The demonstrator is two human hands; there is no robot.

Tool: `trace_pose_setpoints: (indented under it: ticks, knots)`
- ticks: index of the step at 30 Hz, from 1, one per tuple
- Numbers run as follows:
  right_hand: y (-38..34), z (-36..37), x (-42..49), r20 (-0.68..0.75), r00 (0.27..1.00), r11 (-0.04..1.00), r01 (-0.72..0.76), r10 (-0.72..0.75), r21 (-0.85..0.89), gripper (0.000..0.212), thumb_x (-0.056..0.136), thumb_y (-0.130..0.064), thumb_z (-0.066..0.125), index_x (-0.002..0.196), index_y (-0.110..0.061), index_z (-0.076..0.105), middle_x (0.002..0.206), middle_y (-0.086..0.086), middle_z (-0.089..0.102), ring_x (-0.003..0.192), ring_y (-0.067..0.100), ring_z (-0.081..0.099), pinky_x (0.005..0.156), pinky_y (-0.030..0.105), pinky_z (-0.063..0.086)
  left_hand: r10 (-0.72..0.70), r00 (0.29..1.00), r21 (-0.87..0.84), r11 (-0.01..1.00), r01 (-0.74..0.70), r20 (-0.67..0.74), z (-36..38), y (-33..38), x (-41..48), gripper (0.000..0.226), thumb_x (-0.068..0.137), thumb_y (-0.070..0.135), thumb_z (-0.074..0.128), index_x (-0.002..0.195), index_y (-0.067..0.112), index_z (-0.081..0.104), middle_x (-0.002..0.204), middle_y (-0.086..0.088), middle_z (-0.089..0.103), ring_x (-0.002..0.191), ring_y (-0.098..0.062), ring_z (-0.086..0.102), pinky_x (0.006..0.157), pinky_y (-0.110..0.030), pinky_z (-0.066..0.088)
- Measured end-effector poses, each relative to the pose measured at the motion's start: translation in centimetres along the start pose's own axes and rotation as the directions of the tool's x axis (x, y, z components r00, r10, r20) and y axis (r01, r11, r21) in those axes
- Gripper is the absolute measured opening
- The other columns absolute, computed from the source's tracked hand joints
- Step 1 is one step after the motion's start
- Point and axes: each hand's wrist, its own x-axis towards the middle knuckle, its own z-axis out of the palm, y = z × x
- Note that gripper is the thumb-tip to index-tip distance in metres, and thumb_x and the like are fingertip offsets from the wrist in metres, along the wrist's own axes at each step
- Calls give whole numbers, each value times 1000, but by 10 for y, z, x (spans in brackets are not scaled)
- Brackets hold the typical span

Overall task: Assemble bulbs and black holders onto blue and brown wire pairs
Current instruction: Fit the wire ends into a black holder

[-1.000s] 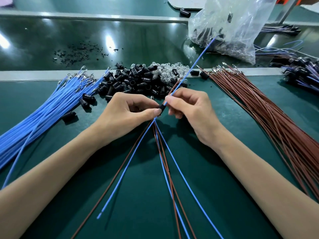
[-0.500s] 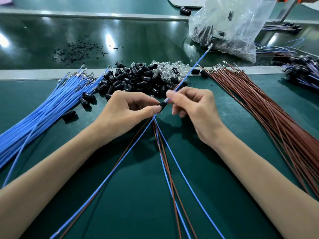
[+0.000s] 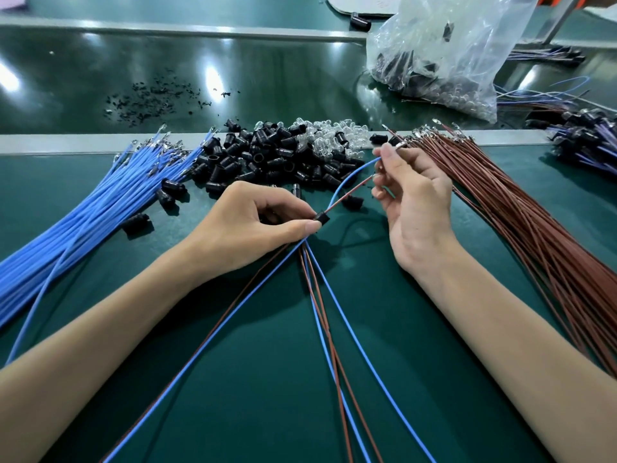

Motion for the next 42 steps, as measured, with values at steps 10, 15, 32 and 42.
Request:
trace_pose_setpoints:
  ticks: [10, 15, 32, 42]
  knots:
    - [-1, 0, 1, 6, 1000, 999, -30, 30, 41, 29, 98, -12, 51, 70, -14, 57, 58, -6, 57, 51, 6, 51, 49, 17, 40, -14, 1000, -30, 999, 14, -13, 0, -2, 1, 5, 80, 13, 74, 83, 17, 75, 76, -6, 72, 62, -4, 56, 60, -15, 45]
    - [0, -1, 0, 100, 994, 999, -36, 33, 29, 31, 97, -10, 53, 67, -14, 62, 59, -3, 60, 50, 7, 52, 50, 17, 41, -38, 999, -75, 997, 36, -32, -1, -3, 2, 5, 81, 15, 72, 84, 18, 75, 81, -6, 73, 70, -11, 60, 67, -25, 48]
    - [4, 0, -12, 390, 919, 934, 186, -56, -304, 18, 86, -6, 68, 97, -20, 65, 67, -4, 69, 54, 9, 61, 59, 20, 50, -39, 997, -174, 984, 26, -70, 0, -2, 2, 8, 81, 14, 71, 82, 21, 73, 81, -3, 74, 70, -8, 62, 66, -18, 49]
    - [8, 0, -12, 462, 884, 864, 291, -78, -412, 15, 85, -6, 70, 79, -19, 69, 64, -9, 67, 58, 4, 61, 59, 15, 48, -6, 1000, -79, 997, 4, -23, 2, 1, 2, 13, 85, 7, 67, 96, 13, 70, 90, -5, 74, 80, -8, 66, 79, -24, 52]
